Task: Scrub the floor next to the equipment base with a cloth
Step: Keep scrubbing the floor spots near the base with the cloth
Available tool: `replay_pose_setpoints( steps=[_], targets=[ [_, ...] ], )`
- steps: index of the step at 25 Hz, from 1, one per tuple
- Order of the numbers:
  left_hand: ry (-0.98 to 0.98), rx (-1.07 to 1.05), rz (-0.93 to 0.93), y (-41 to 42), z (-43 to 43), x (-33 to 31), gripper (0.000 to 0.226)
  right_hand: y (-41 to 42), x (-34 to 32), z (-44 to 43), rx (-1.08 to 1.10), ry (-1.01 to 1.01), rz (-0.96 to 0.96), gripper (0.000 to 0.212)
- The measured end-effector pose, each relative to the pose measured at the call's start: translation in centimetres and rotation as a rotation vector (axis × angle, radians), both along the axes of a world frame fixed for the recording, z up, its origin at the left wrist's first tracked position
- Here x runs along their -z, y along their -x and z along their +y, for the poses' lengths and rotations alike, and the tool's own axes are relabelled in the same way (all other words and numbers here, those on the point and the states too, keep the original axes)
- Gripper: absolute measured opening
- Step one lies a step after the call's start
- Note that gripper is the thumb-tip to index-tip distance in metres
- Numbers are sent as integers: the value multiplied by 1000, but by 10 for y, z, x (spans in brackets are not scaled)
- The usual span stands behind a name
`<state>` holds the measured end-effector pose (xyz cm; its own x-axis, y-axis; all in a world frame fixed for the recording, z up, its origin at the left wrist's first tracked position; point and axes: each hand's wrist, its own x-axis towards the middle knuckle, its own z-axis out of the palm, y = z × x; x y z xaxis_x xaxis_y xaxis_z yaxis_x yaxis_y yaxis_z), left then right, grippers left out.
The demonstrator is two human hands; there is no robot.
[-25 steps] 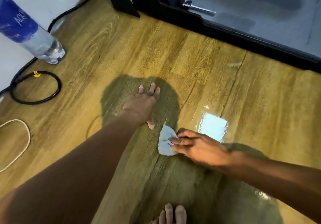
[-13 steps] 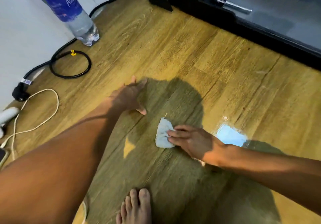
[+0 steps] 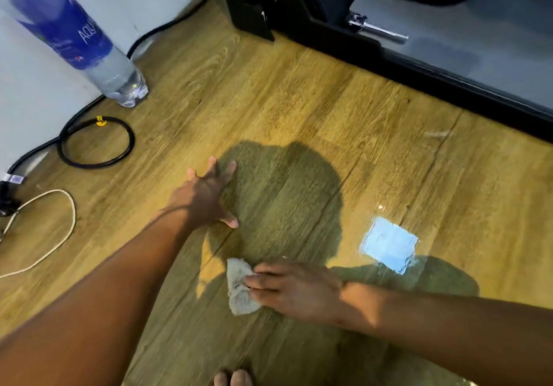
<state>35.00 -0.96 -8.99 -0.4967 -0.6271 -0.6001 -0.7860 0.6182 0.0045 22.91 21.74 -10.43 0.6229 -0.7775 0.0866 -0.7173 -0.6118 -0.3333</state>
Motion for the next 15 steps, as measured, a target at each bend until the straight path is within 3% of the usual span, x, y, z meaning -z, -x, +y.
replay_pose_setpoints(
  steps=[2,5,7,10,13,15],
  targets=[
    [-1,-15,8,0,0,1,128,10,-3,-14,10,21,31,34],
    [-15,-30,-5,3,1,0,129,44,-4,-51,269,-1,-73,34],
    [-41,-56,-16,5,1,-2,130,57,-4,-66,423,15,13,35],
    [-39,-65,-20,7,2,-5,131,48,-5,-56,363,85,77,39],
    [-37,-70,-6,6,5,-7,130,42,-5,-46,218,37,10,42],
    [-51,-67,-3,7,5,-7,130,63,-4,-67,251,-5,11,36]
  ],
)
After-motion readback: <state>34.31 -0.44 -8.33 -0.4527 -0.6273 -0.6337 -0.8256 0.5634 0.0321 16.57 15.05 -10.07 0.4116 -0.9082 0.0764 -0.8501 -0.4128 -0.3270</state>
